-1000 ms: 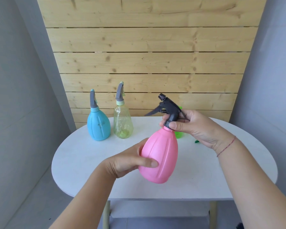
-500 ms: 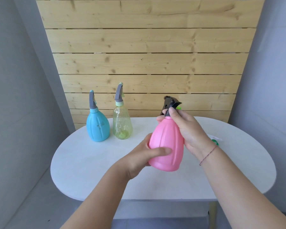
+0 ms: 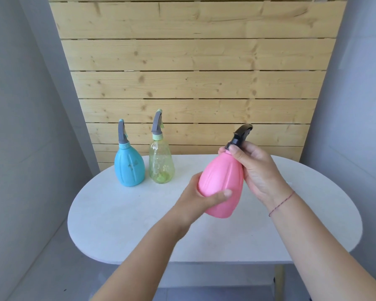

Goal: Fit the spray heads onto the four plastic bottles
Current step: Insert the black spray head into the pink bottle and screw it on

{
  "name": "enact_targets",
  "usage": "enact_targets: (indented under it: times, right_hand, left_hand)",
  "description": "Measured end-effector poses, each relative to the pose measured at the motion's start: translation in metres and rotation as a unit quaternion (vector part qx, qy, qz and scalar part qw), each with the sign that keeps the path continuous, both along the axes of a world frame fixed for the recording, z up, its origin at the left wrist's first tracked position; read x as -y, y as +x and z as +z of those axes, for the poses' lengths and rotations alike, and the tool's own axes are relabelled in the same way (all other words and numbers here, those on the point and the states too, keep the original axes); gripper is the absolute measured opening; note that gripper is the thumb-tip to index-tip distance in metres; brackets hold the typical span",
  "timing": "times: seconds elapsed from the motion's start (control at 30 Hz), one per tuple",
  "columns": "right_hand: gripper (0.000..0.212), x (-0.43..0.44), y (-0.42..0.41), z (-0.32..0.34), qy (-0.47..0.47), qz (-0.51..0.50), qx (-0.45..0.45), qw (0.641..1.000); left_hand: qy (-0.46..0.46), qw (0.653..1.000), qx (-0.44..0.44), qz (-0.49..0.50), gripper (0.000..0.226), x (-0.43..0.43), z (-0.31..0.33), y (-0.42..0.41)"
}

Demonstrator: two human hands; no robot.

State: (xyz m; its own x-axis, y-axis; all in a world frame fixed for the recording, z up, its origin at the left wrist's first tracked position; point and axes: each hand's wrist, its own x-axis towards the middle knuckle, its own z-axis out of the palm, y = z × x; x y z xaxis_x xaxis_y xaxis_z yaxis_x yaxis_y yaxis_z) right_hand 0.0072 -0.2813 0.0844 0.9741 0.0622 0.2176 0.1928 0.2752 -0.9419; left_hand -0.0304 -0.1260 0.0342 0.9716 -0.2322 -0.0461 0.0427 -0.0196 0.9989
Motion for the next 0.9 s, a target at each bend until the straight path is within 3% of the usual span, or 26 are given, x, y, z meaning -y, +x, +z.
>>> enact_targets:
  times: [0.1,0.17,0.27,0.33,0.4,0.5,0.57,0.63,0.7,0.8,0.9]
  right_hand:
    - [0.02,0.005,-0.003,0.0,0.024,0.071,0.003,0.997]
    - [0.023,0.003,-0.005,0.0,0.015,0.086,0.004,0.996]
    - [0.022,-0.005,-0.005,0.0,-0.023,0.016,-0.003,1.0]
    - [0.019,-0.013,-0.005,-0.002,-0.023,-0.044,-0.007,0.999]
    - [0.014,-0.015,-0.005,-0.003,-0.02,-0.065,0.0,0.998]
    - [0.017,-0.005,-0.002,-0.003,-0.027,-0.027,0.016,0.999]
    - [0.023,0.004,-0.002,-0.002,-0.005,0.029,0.015,0.999]
    - [0.023,0.009,-0.003,-0.002,0.016,0.09,0.017,0.996]
    - [0.021,0.009,-0.004,0.0,0.017,0.112,0.021,0.993]
    - [0.023,0.003,-0.002,0.0,-0.005,0.042,0.019,0.999]
    - [0.016,-0.007,0.0,-0.003,0.01,-0.042,0.011,0.999]
  left_hand:
    - [-0.106,0.98,-0.078,-0.147,0.086,-0.02,-0.004,0.002]
    - [-0.091,0.982,-0.067,-0.151,0.088,-0.019,-0.005,0.001]
    - [0.026,0.999,0.034,0.028,0.087,-0.001,-0.004,-0.001]
    - [0.13,0.968,0.113,0.18,0.096,0.014,-0.006,-0.004]
    - [0.161,0.955,0.137,0.209,0.101,0.022,-0.008,-0.006]
    - [0.031,0.995,0.063,0.064,0.092,0.013,-0.006,-0.002]
    - [-0.036,0.998,-0.004,-0.047,0.086,-0.005,-0.004,0.003]
    - [-0.057,0.988,-0.034,-0.142,0.079,-0.018,-0.004,0.004]
    - [-0.037,0.986,-0.023,-0.16,0.08,-0.021,-0.007,0.004]
    - [0.032,0.999,0.034,-0.017,0.087,-0.007,-0.007,0.003]
    - [0.153,0.959,0.142,0.192,0.095,0.016,-0.013,-0.002]
